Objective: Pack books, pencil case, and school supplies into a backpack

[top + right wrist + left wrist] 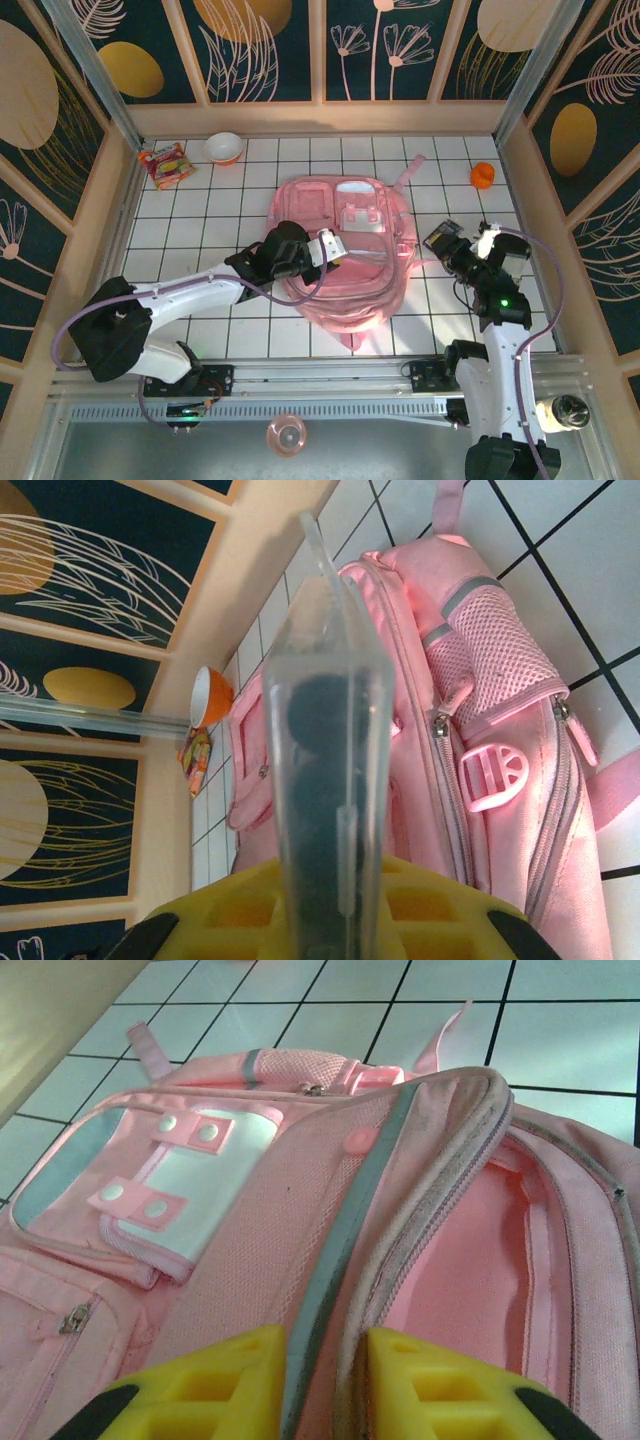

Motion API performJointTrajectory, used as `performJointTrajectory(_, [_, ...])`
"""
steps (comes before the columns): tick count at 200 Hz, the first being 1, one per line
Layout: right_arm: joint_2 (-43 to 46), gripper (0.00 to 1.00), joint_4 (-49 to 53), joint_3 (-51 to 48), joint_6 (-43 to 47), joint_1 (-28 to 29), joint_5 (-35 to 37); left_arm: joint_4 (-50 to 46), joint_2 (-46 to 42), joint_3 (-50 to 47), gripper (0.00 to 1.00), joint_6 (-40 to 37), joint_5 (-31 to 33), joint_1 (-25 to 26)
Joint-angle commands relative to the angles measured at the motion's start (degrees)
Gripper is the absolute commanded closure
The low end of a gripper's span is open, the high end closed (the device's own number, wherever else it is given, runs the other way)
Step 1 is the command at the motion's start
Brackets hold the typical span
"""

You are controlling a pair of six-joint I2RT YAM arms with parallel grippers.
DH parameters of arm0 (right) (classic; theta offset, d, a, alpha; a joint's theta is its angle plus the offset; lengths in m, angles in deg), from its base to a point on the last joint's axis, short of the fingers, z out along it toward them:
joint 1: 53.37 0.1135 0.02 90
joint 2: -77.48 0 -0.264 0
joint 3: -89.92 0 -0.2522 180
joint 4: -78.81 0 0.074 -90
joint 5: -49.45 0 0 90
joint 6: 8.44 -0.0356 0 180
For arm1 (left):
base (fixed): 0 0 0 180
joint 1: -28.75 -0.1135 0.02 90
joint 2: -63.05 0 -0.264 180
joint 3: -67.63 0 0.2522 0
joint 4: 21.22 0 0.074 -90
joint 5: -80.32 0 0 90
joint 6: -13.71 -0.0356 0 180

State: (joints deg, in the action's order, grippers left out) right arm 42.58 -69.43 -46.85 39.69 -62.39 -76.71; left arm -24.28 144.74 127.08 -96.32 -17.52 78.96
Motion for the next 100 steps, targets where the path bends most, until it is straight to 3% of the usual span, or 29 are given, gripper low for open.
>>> performJointTrajectory(1, [0.44,1.00,-2.61,-0.51,-1.00,0.04,-1.63,2.36,0.10,-0.21,0.72,0.34,1.93,-0.38])
performJointTrajectory(37, [0.44,1.00,-3.30,-0.73,-1.64,0.35,-1.71,-4.02,2.16,0.58,0.53,-5.17,-0.17,-0.30])
performJointTrajectory(87, [0.44,1.00,-3.92,-1.40,-2.60,1.02,-1.72,-5.80,3.90,0.80,0.47,-10.10,1.78,-0.34])
performJointTrajectory(100, [0.44,1.00,-4.31,-1.86,-2.81,1.16,-1.81,-4.77,3.93,0.89,0.54,-9.52,2.70,-0.29])
